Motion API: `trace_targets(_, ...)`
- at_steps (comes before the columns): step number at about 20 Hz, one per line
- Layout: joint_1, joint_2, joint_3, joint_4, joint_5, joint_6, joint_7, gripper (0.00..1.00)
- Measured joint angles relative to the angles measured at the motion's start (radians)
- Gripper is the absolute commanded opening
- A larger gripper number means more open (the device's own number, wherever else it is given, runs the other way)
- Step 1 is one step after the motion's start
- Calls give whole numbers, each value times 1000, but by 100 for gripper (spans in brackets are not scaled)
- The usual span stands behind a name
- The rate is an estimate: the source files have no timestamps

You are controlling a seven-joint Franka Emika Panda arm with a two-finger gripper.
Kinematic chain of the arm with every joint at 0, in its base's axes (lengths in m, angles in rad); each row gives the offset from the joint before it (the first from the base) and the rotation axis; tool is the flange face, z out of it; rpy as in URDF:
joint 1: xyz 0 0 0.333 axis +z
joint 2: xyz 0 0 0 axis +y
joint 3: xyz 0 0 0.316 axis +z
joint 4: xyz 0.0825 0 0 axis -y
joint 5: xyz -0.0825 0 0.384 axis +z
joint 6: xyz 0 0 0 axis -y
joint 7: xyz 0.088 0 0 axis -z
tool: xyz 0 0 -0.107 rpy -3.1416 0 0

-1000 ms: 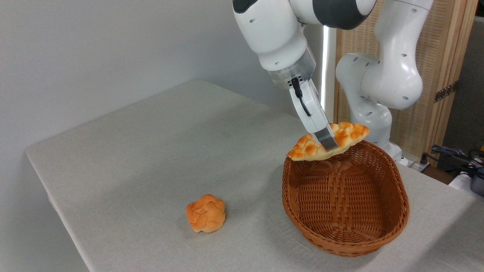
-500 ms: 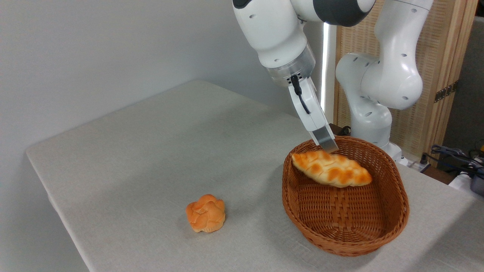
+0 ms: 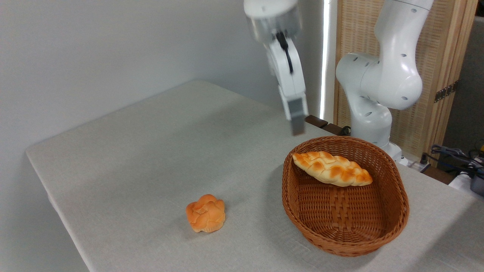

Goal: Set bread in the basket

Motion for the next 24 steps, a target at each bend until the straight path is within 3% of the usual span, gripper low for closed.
trace_targets(5, 3, 103, -23, 150, -71, 77, -229, 100)
trace_targets(9, 75, 255, -121, 319, -140, 103, -428, 100)
trace_targets(11, 103, 320, -170, 387, -148, 113, -508, 100)
trace_targets(14, 110, 388, -217, 452, -147, 136, -625, 100)
trace_targets(24, 123, 409, -222, 473, -89, 126, -644, 100)
